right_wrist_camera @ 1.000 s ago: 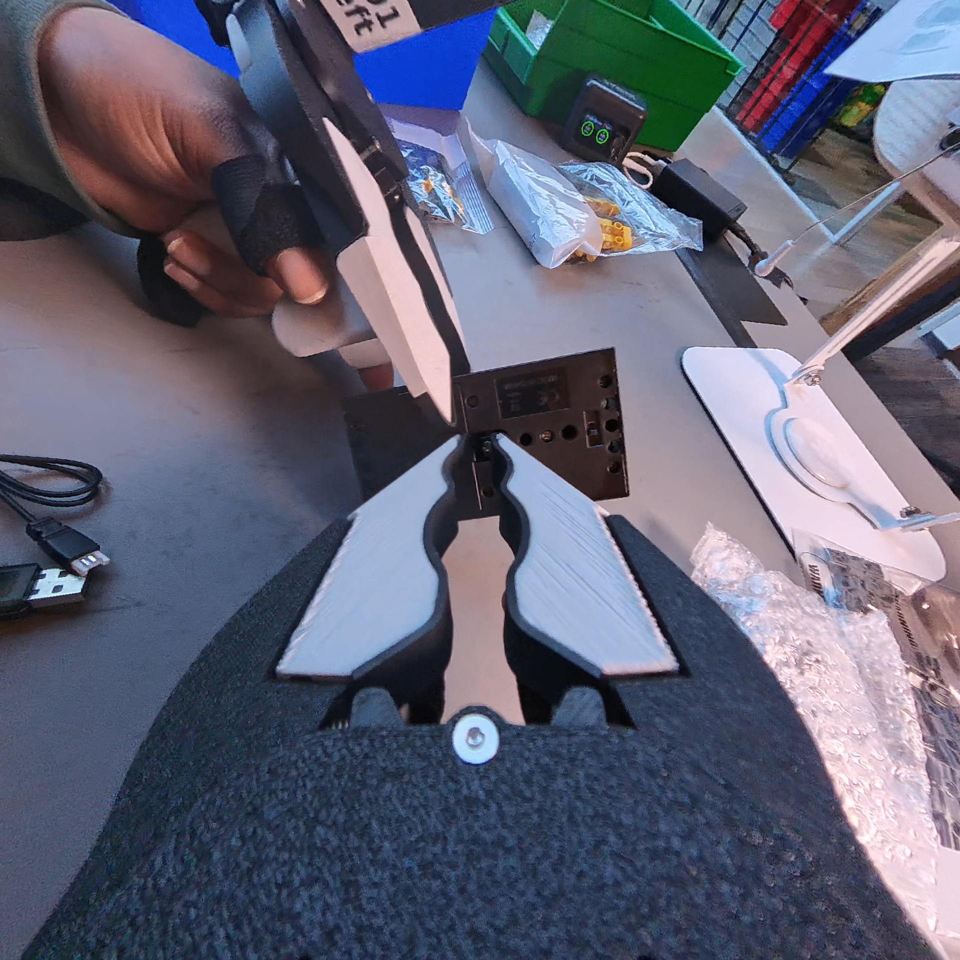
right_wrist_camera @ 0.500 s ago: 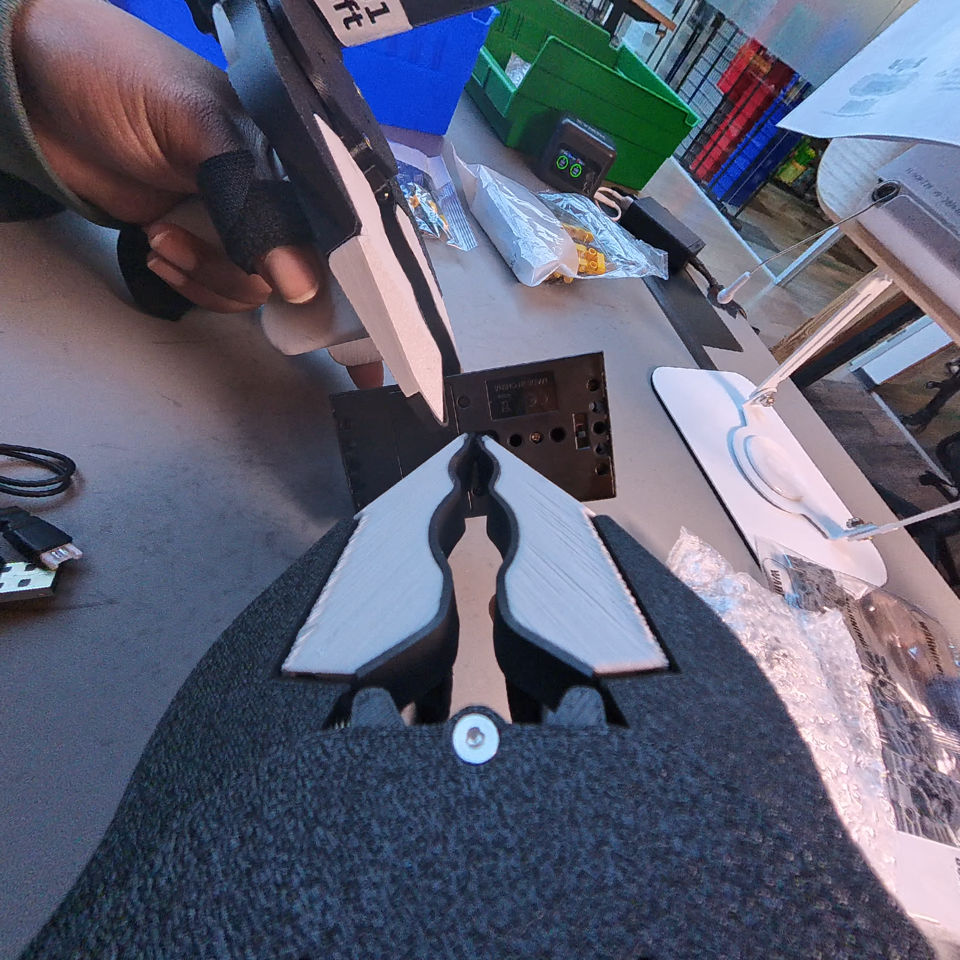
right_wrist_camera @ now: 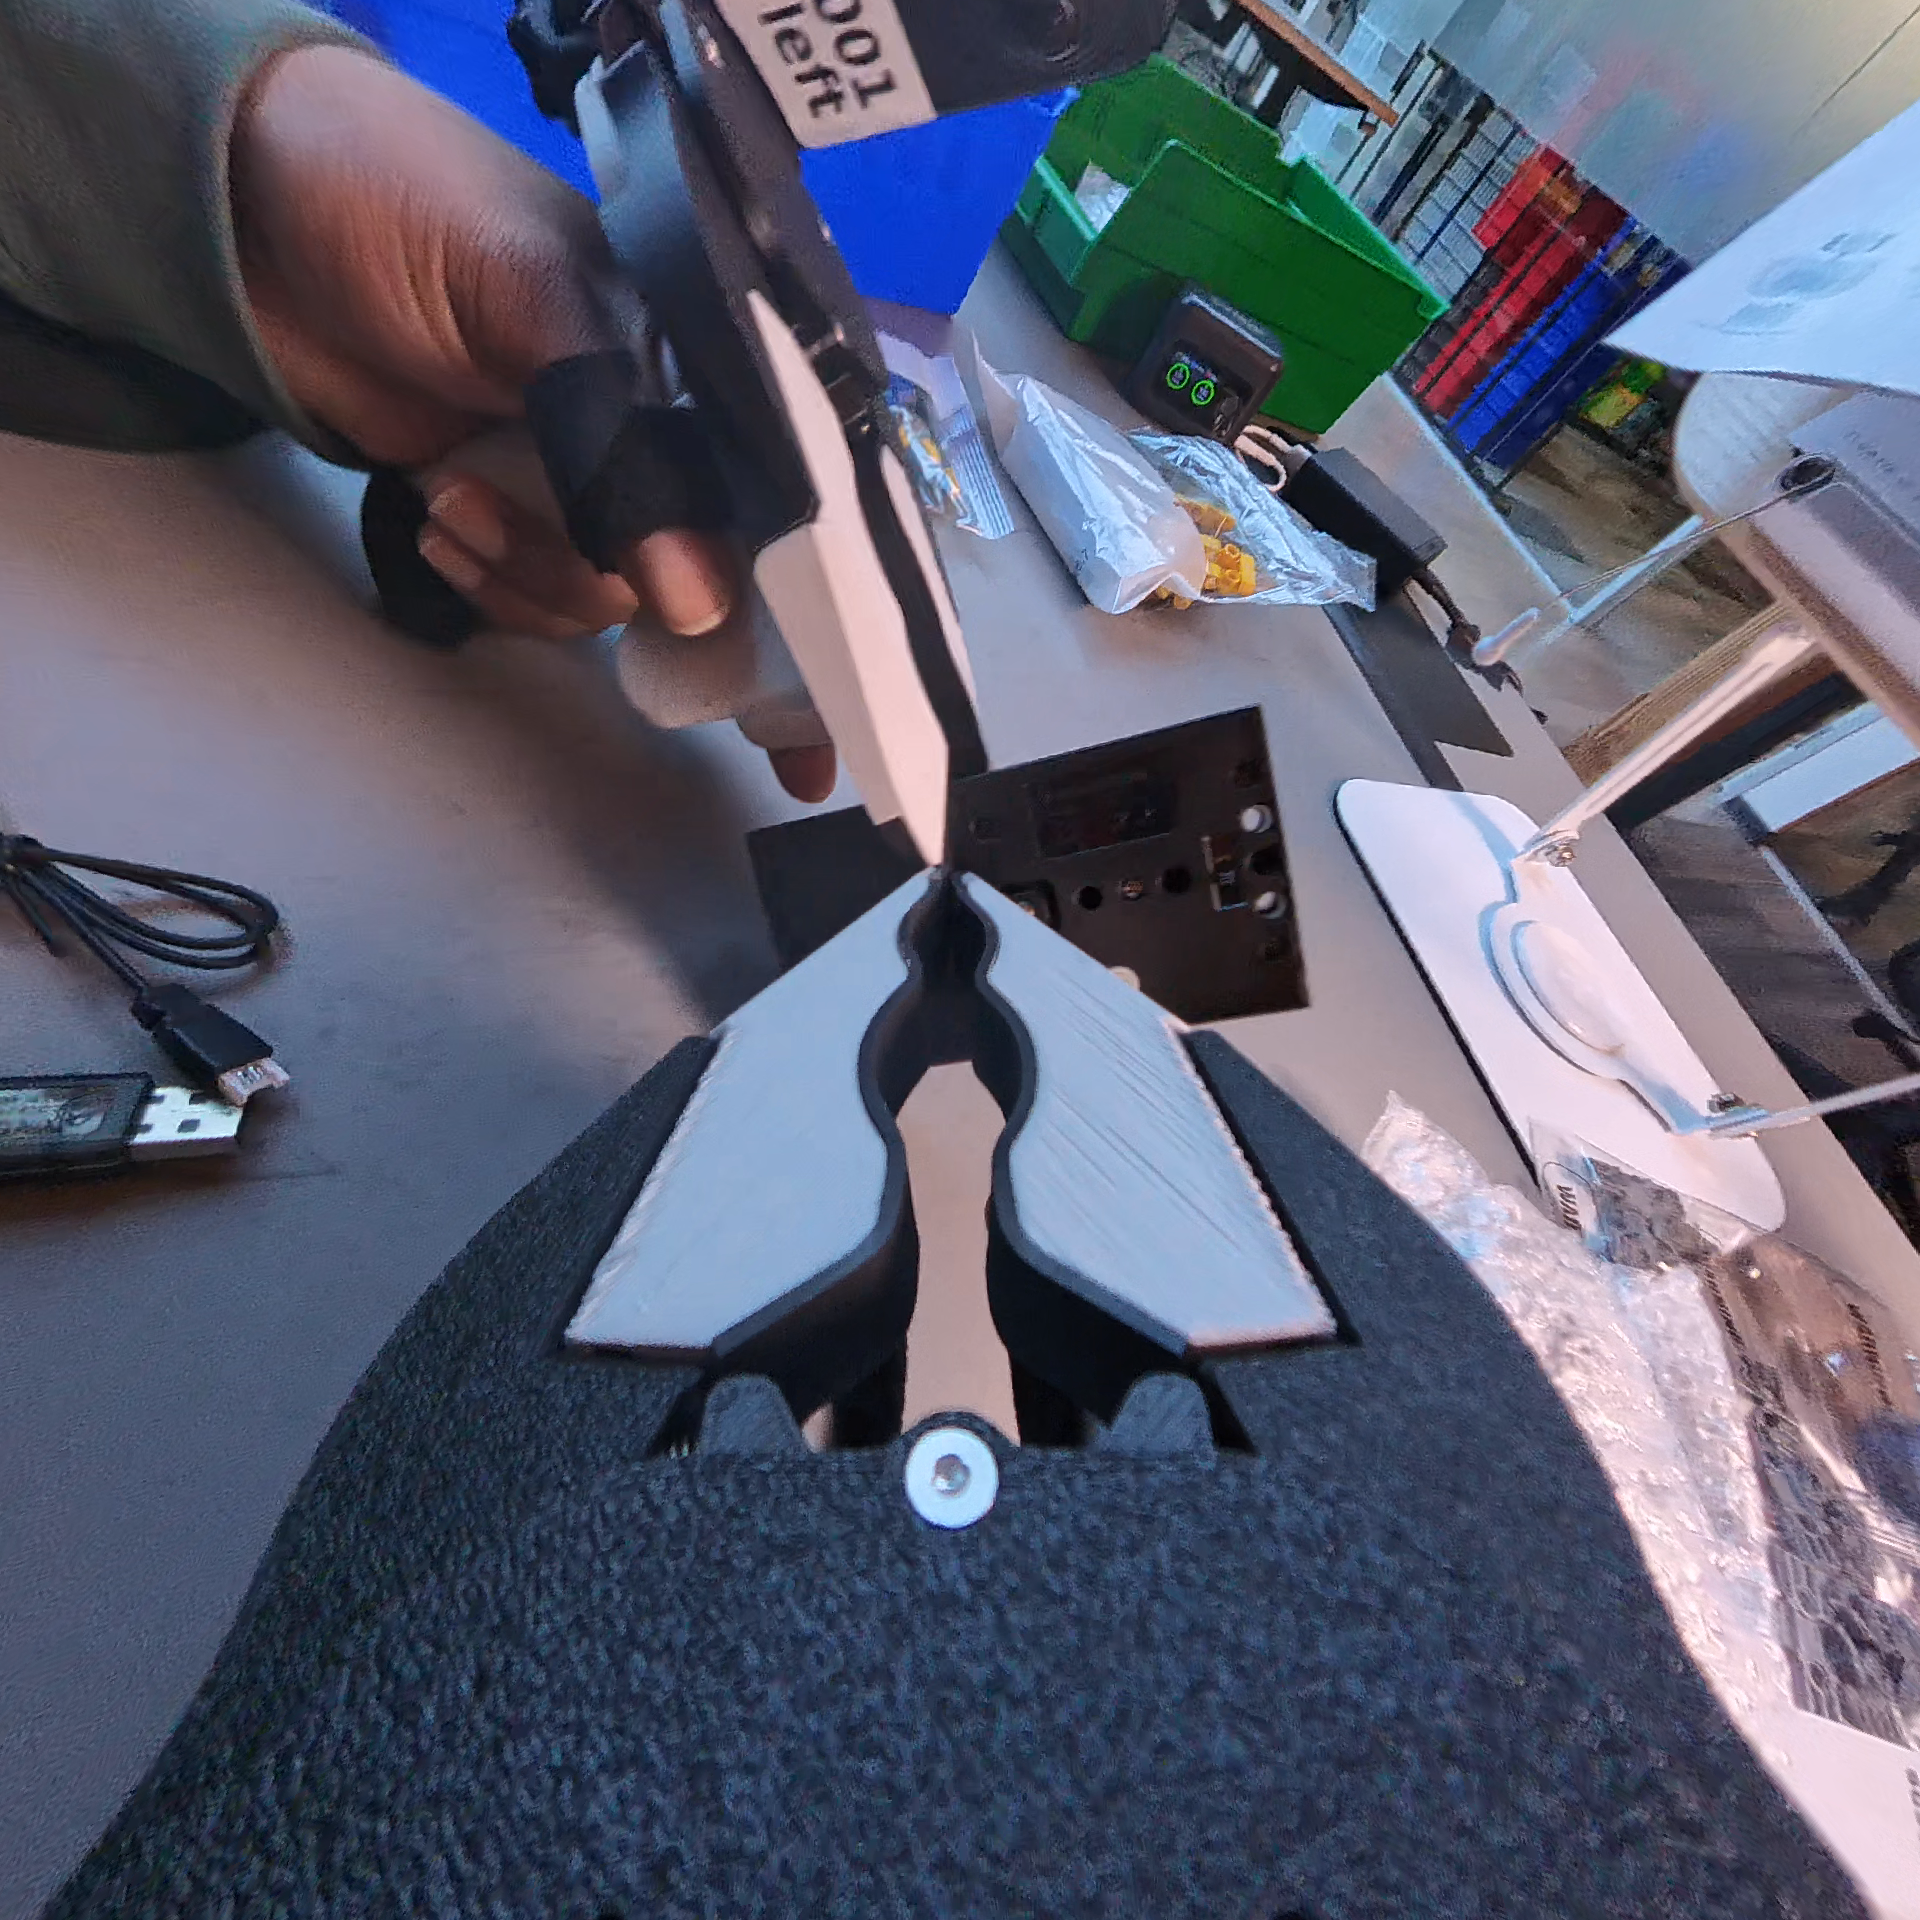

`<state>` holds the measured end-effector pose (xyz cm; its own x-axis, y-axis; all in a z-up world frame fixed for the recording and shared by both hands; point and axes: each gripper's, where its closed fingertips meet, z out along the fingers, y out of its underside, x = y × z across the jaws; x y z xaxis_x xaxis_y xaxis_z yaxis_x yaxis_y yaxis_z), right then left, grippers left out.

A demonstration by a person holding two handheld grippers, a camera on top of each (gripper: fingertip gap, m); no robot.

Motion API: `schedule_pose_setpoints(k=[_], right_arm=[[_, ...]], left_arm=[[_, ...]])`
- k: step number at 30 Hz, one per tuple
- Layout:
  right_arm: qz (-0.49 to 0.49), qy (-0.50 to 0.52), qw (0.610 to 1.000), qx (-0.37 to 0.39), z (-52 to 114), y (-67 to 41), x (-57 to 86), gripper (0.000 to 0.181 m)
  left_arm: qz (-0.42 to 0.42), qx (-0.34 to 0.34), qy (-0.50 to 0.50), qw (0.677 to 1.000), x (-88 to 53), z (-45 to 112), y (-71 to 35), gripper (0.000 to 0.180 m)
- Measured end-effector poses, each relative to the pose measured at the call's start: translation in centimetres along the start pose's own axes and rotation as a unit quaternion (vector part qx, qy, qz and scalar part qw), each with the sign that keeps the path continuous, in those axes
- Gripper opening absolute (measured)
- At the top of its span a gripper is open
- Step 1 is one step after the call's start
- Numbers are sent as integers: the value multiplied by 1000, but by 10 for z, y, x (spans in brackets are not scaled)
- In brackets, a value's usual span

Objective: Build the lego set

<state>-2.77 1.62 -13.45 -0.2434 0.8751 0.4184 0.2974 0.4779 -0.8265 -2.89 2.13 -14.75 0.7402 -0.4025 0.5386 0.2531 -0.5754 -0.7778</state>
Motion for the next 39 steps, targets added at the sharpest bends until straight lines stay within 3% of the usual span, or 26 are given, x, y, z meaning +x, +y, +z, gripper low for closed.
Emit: schedule_pose_setpoints(k=[12, 19, 39], right_arm=[[-55, 57, 996, -50, 3, 8, 14, 7], [-13, 40, 997, -66, 4, 10, 16, 6], [-35, 24, 998, -50, 0, 9, 12, 0]], left_arm=[[0, 3, -14, 1000, -2, 0, -1, 26], [27, 2, -28, 999, -2, 0, -2, 26], [53, 1, -40, 998, -1, -1, -2, 26]])
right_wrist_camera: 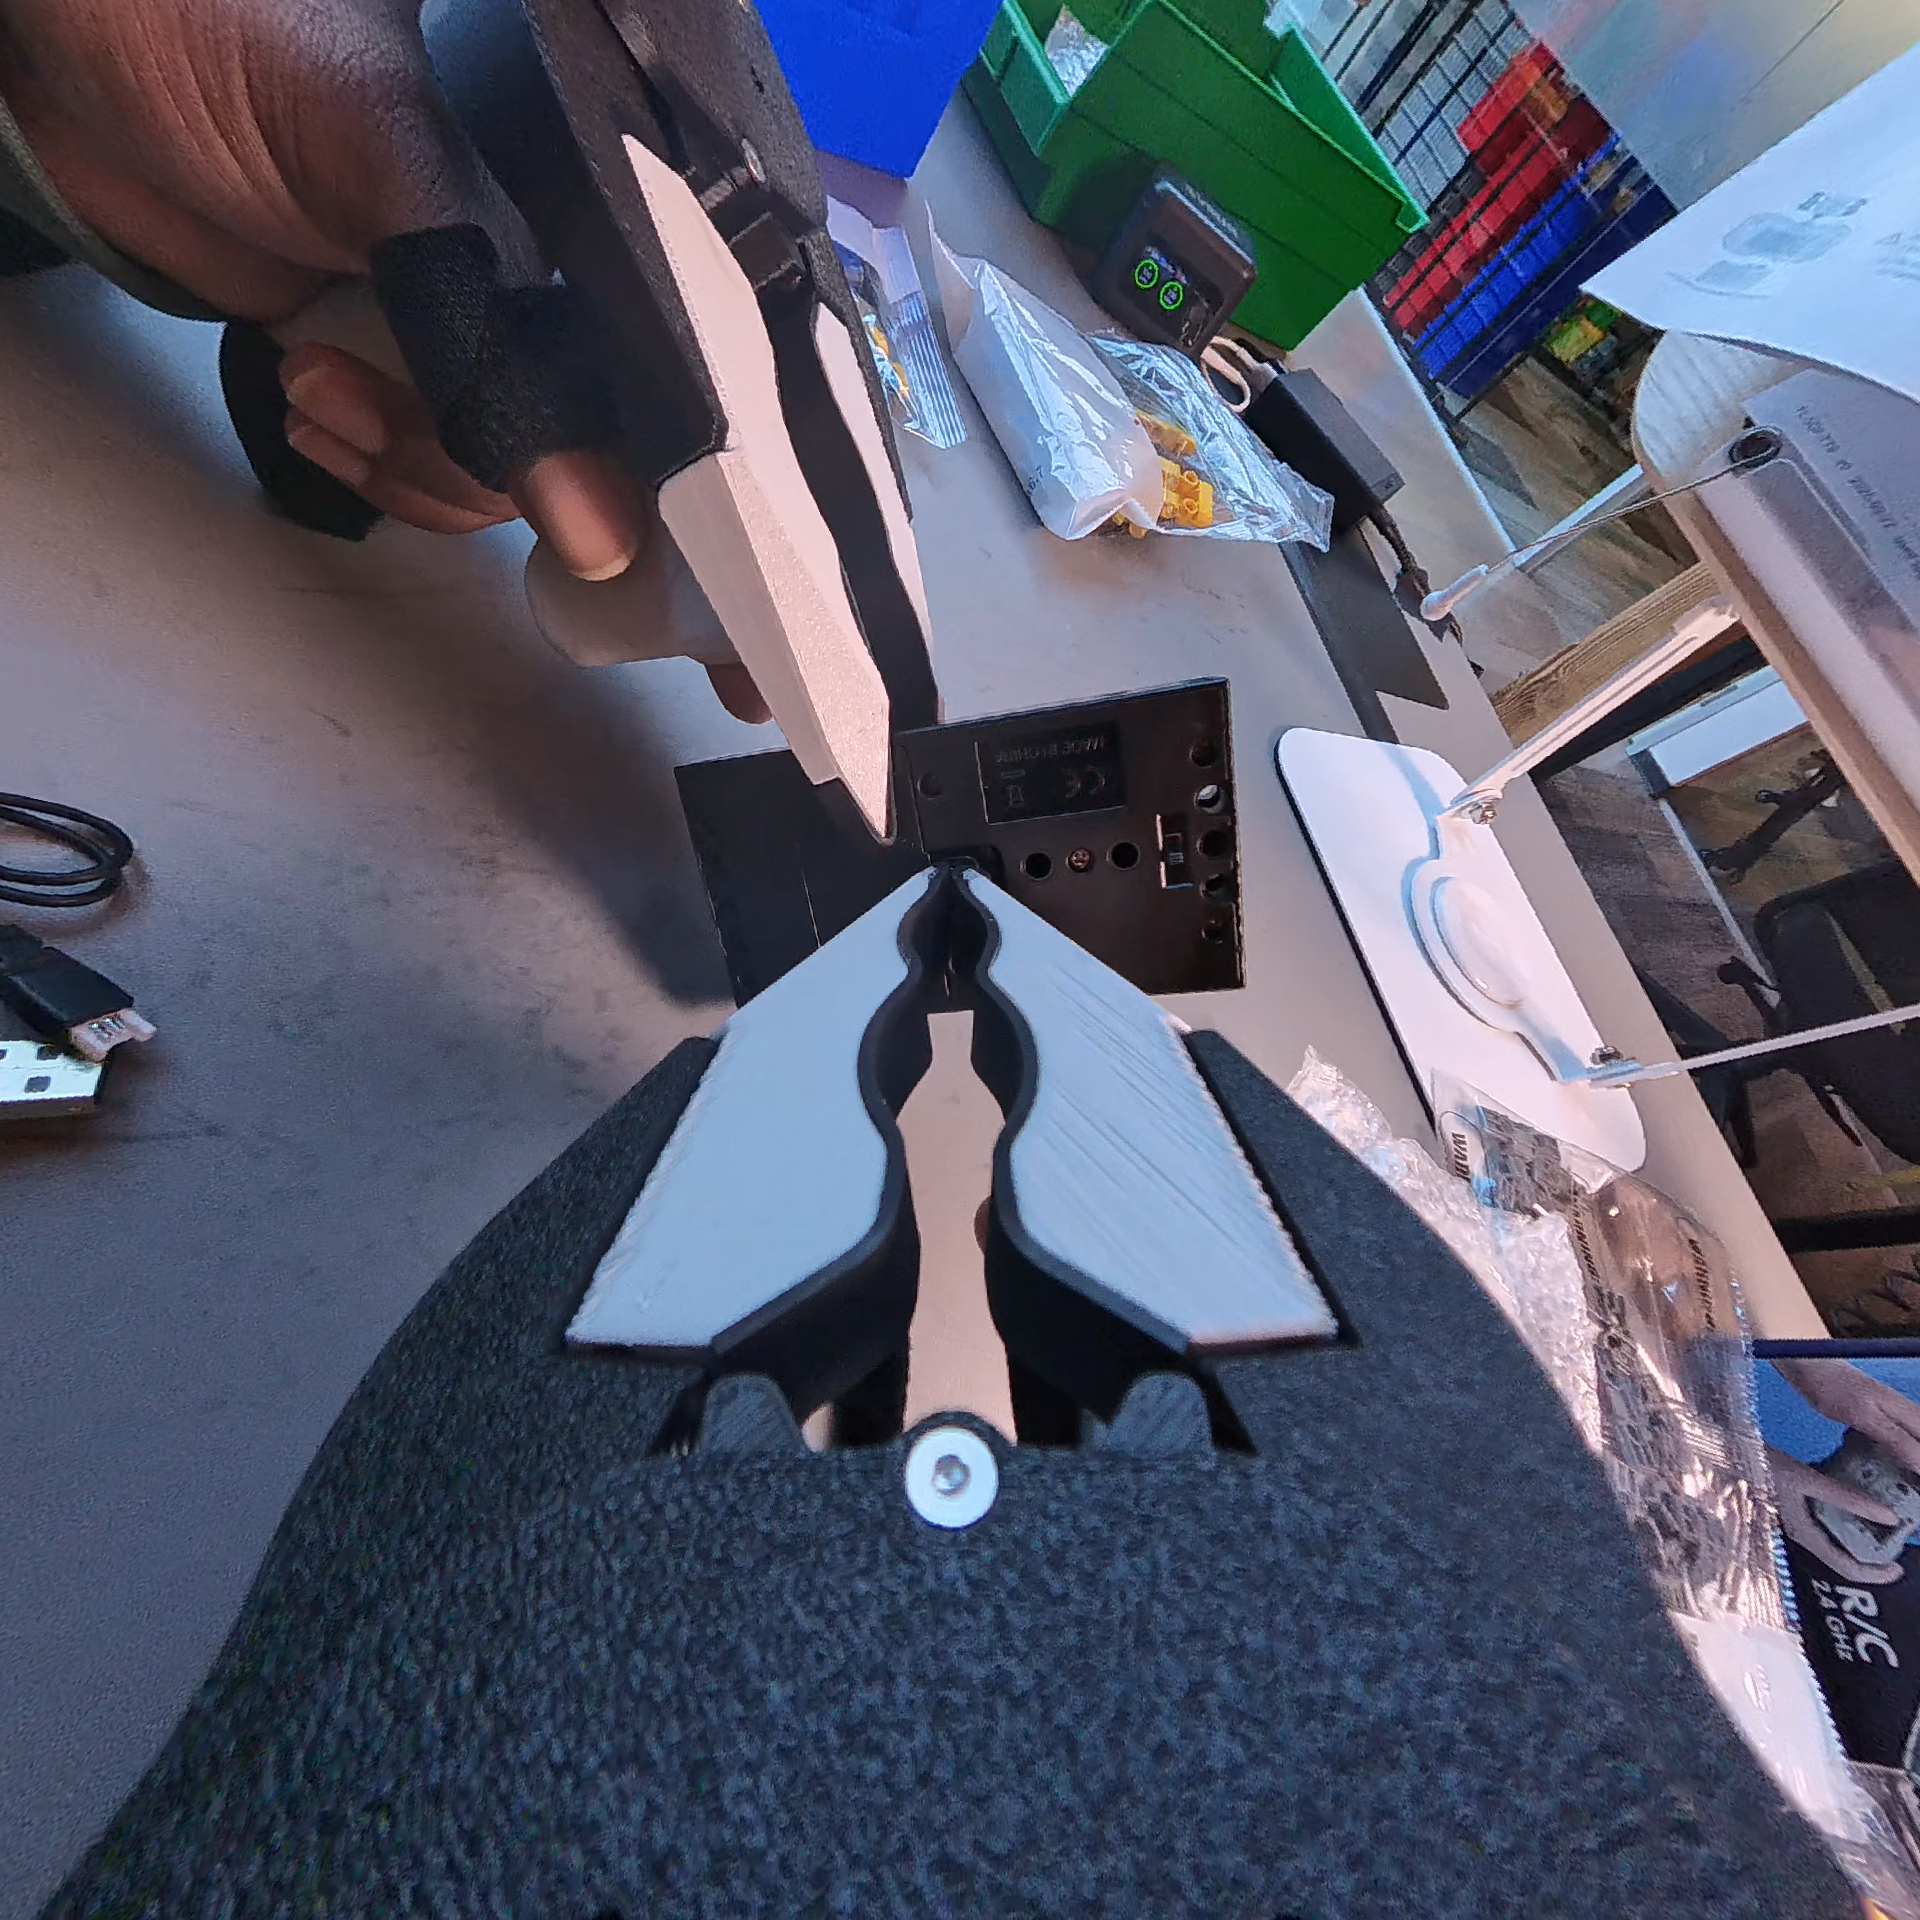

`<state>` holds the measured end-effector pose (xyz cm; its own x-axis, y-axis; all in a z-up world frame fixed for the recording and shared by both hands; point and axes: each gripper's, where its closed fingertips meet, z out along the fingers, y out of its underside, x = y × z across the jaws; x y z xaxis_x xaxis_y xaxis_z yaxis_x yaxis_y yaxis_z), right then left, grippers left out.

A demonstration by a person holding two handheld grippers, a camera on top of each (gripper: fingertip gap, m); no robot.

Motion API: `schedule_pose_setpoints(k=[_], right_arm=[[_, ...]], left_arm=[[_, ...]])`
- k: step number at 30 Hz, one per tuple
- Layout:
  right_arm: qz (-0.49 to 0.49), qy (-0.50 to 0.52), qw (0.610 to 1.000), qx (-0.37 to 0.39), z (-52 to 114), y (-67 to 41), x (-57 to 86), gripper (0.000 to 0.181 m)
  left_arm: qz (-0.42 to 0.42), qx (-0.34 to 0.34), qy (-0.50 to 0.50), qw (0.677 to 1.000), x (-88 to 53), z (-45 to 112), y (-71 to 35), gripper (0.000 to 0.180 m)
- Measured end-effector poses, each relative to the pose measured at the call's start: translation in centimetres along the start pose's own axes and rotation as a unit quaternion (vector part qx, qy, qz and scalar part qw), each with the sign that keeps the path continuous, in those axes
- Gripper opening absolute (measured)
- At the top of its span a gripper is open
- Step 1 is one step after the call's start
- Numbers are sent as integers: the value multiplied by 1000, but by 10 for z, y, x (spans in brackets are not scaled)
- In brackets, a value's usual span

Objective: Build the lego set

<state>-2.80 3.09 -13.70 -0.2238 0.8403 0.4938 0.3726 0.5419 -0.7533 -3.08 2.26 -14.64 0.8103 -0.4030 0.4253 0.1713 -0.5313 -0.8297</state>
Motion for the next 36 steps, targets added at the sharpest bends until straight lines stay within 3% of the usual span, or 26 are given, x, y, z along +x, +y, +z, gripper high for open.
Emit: schedule_pose_setpoints(k=[22, 26, 36], right_arm=[[-35, -37, 999, -13, -1, 4, -21, 0], [-31, -5, 999, 14, -12, -8, -3, 0], [-38, 17, 999, -3, -7, 0, 1, 3]], left_arm=[[23, -4, -7, 1000, 3, 2, 1, 25], [37, -6, -5, 999, 6, 2, 2, 25], [16, -3, -5, 1000, 2, 2, 1, 26]])
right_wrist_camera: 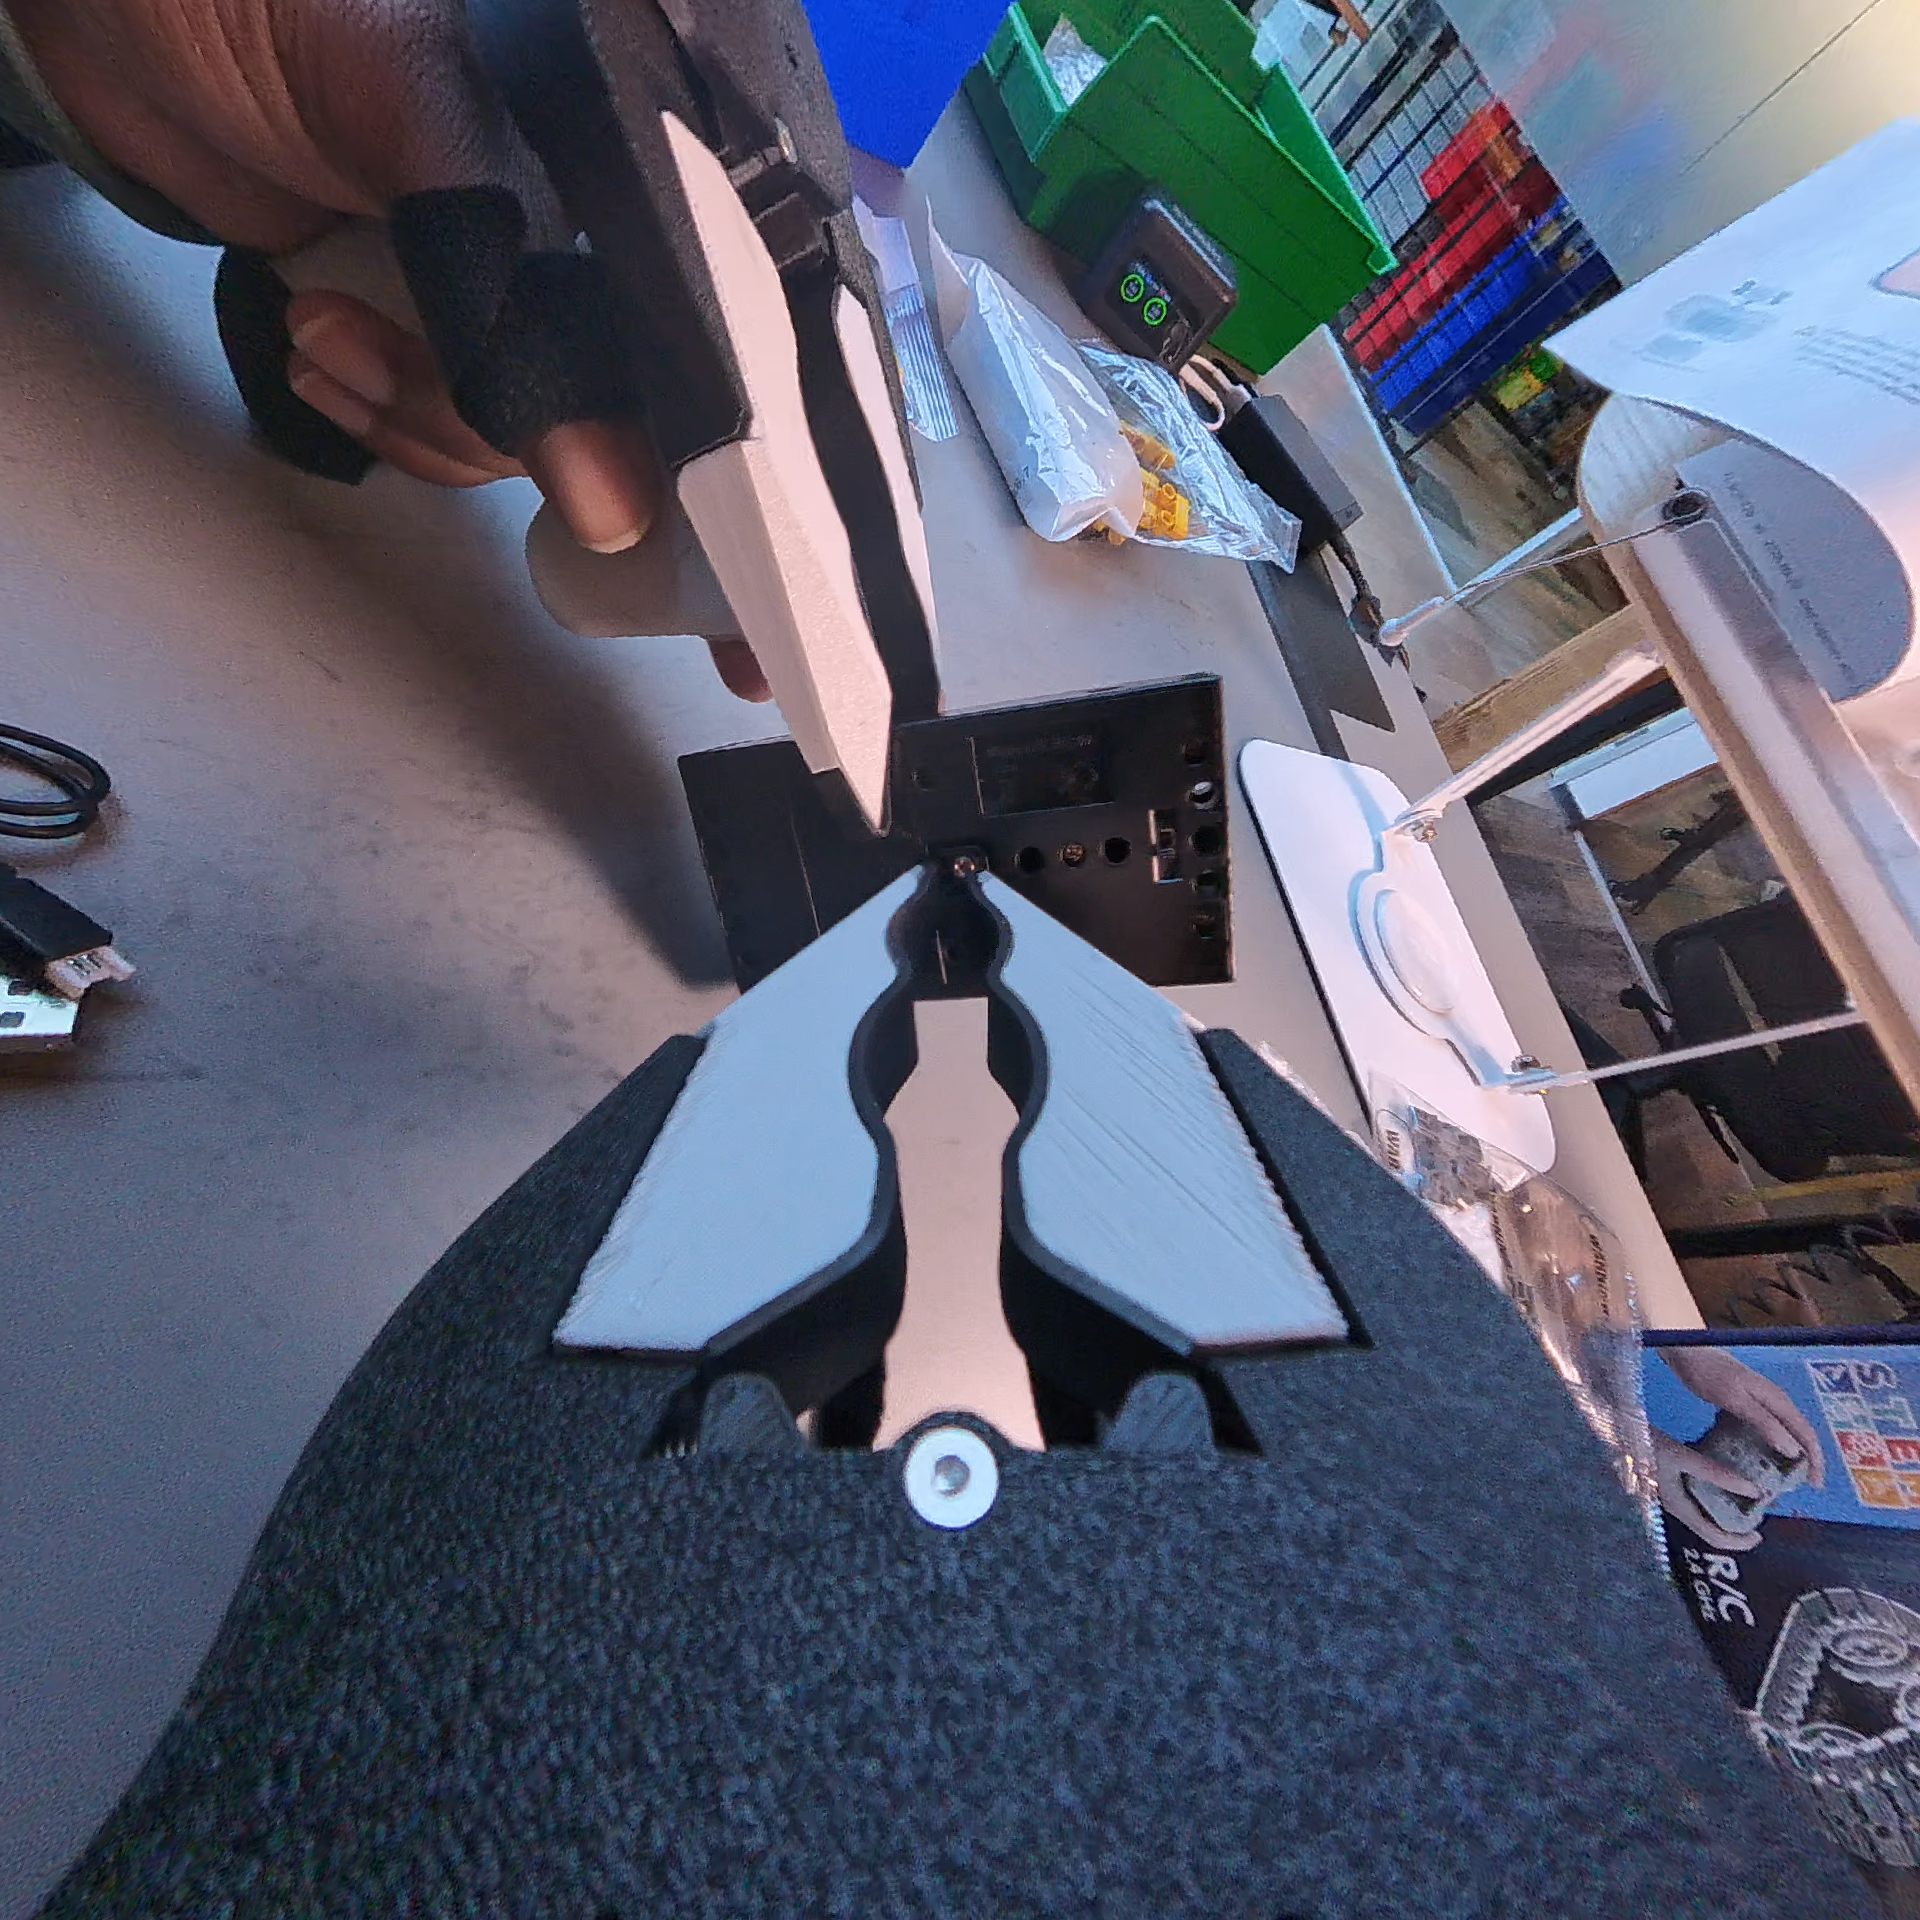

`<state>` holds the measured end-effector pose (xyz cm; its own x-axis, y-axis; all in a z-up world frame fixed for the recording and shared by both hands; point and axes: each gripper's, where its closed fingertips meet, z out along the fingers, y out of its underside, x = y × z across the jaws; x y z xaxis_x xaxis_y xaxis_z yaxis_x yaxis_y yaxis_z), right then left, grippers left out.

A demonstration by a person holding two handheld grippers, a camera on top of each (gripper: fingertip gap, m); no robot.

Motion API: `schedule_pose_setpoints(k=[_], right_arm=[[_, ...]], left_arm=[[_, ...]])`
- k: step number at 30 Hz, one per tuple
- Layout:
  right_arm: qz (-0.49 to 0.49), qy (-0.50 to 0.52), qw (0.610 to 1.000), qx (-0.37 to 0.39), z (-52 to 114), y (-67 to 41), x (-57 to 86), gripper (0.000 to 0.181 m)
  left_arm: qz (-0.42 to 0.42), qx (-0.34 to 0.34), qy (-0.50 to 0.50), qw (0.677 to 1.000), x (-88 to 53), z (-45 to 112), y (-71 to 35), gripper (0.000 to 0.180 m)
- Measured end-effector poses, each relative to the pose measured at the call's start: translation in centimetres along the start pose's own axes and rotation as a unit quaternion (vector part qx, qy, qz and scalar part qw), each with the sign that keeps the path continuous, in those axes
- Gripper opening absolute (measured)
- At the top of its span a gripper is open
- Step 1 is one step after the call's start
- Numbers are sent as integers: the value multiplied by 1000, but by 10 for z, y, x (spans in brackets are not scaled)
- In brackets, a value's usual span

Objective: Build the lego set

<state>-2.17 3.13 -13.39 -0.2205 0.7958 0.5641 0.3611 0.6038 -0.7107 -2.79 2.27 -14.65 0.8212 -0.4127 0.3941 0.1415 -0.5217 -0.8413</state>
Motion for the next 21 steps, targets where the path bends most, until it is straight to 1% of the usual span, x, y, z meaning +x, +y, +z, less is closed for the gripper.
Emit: schedule_pose_setpoints(k=[6, 8, 9, 11, 13, 14, 15, 18, 21], right_arm=[[22, 8, 1000, 6, 1, 2, 5, 15], [43, 14, 999, 11, -2, 4, 13, 27], [52, 16, 998, 12, -4, 5, 17, 37], [60, 7, 998, 10, -9, 8, 21, 58], [63, -32, 997, 9, -13, 10, 13, 72], [70, -70, 995, 14, -16, 8, 4, 77], [77, -110, 991, 18, -19, 6, -6, 77], [58, -200, 978, 2, -27, 2, -37, 81], [-2, -217, 976, -30, -24, 2, -57, 88]], left_arm=[[-25, 2, 12, 1000, -2, -1, 0, 26], [-49, -2, 31, 998, -3, -2, 0, 26], [-58, -11, 47, 997, -1, -2, 2, 26], [-72, -47, 101, 991, 8, -5, 9, 26], [-69, -100, 173, 977, 24, -12, 19, 26], [-61, -126, 203, 969, 32, -16, 25, 26], [-52, -149, 228, 961, 39, -20, 30, 26], [-33, -194, 276, 941, 52, -24, 37, 25], [-35, -225, 311, 923, 58, -24, 42, 26]])
